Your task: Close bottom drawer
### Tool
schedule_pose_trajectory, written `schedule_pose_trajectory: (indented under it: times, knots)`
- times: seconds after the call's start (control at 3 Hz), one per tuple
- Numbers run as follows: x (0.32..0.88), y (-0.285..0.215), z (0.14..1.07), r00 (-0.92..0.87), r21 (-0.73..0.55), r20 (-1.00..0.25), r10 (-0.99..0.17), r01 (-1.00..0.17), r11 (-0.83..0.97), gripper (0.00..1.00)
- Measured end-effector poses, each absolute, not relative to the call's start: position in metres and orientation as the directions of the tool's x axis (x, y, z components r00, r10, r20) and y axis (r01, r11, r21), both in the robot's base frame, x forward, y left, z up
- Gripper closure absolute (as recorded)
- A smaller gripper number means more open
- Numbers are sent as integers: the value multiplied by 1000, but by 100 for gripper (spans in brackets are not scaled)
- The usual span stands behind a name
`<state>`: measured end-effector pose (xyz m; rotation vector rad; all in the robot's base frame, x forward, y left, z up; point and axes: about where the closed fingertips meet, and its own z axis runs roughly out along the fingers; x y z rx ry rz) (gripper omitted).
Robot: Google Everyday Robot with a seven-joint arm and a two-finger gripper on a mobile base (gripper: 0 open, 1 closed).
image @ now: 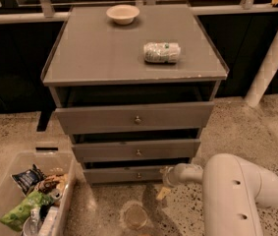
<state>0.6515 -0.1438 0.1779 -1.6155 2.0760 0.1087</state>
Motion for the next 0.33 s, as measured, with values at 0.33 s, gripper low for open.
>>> schedule_pose_trajectory:
  times: [0.33]
  knots:
    - [648, -143, 178, -168, -238, -432, -886, -927, 291, 0]
